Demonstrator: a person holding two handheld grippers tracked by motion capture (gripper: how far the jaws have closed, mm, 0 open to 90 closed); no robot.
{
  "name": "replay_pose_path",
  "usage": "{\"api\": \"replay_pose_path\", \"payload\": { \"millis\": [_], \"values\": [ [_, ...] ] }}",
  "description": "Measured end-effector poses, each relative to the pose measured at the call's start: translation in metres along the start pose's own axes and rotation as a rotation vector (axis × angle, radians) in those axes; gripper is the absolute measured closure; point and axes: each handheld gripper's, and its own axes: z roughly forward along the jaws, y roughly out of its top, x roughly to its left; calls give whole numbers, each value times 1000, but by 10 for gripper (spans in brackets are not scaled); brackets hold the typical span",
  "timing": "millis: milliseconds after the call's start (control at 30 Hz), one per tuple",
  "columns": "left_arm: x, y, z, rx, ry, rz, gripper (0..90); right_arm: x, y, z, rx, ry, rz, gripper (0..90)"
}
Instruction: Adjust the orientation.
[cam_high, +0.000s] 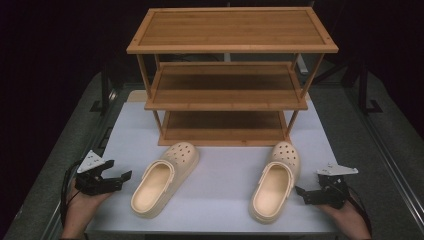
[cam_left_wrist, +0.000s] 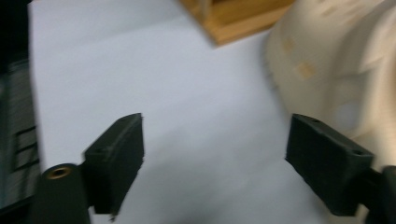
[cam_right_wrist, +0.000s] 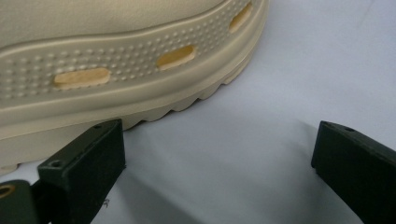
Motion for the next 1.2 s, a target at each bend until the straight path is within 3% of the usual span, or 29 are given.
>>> {"api": "replay_pose_path", "payload": {
  "millis": [100,133,267,733,833,867,900,933,967,1000,1067,1167,1200],
  "values": [
    [6,-8,9,53,-2,-9,144,0,0,0,0,0,1,25],
    [7,-13,16,87,-4,-2,88,0,0,0,0,0,1,25],
    [8,-20,26,119,0,-8,19,0,0,0,3,-4,-1,25],
    [6,-26,32,119,-10,-8,9,1,1,-1,6,-5,-1,40],
    [6,-26,32,119,-12,-9,9,-1,2,-7,11,-4,-2,177],
    [6,-26,32,120,-11,-8,9,-3,3,-11,5,-1,2,281],
    [6,-26,32,120,-11,-8,10,-3,3,-11,5,-1,2,281],
    [6,-26,32,120,-10,-8,10,-5,5,-16,-21,-12,9,416],
    [6,-26,32,120,-10,-8,10,-6,6,-18,-37,-14,16,475],
    [6,-26,32,120,-10,-8,10,-6,6,-18,-37,-14,16,475],
    [6,-26,32,120,-9,-8,11,-12,10,-23,-71,-14,53,652],
    [6,-26,32,117,-10,-7,22,-15,14,-24,-80,-3,74,708],
    [6,-26,32,117,-10,-8,22,-18,19,-24,-78,-4,102,747]
  ]
}}
